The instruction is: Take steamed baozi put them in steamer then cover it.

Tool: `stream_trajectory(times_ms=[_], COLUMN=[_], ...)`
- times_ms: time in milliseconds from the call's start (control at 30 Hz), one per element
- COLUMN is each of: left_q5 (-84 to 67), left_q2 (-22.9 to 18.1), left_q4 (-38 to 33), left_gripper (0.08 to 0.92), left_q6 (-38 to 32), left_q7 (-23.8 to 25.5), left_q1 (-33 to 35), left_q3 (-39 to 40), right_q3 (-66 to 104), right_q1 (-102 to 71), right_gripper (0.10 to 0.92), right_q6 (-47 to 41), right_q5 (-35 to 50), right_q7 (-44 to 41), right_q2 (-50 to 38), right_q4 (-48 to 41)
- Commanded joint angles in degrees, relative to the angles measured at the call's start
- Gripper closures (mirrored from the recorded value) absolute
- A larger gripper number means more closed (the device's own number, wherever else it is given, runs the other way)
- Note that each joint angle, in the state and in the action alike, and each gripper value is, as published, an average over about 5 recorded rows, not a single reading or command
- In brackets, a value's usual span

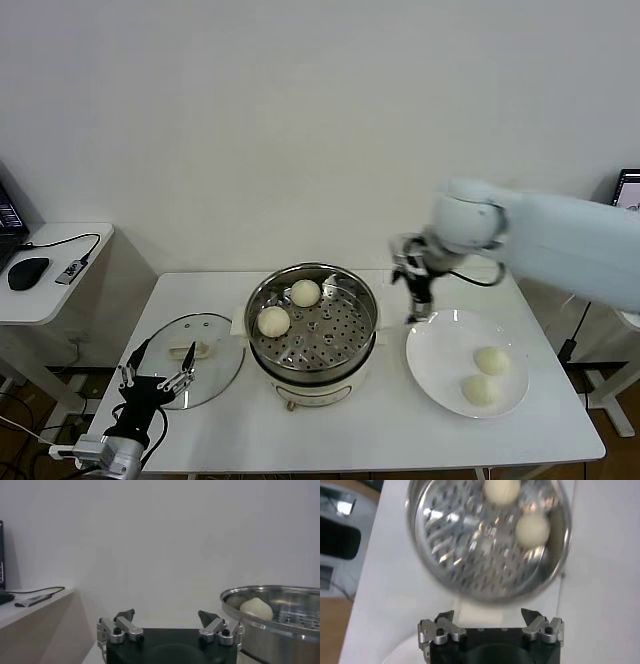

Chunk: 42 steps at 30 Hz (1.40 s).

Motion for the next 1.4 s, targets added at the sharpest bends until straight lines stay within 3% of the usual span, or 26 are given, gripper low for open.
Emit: stream_trajectory(times_ms=[33,267,467,933,1400], left_q5=[0.5,1.1,1.4,1.5,1.6], left_q2=[-0.4,-0.8,-1.1,-0.9,-1.1], left_q4=[-0.1,-0.4,-0.3,-0.3,0.5], left_gripper=[0.177,0.177,0.177,0.177,0.177], left_q6=[0.1,0.3,0.3,0.3,0.3], left_q7=[0.0,0.1,0.1,0.1,0.1], left_q1=[0.2,0.7,0.9,1.1,0.8], left_q3=[0.2,0.1,0.1,-0.3,-0.1], right_q3=[12.6,32.1,40.7,38.6,37.2], right_q1=[-20.4,-45.2,-55.7,-54.3,-53.6], right_gripper=[0.203,0.203,0.203,0.203,0.241], right_q6=[5.8,9.3,11.3,11.5,11.0], right_q5=[-14.1,-20.9,-23.2,-22.3,-23.4], right_q7=[-1.5,-1.4,-0.1,3.2,3.1], right_q2=[-19.7,-22.9,-22.1,-12.0,-9.5], right_q4=[5.4,3.2,1.0,-6.0,-10.0])
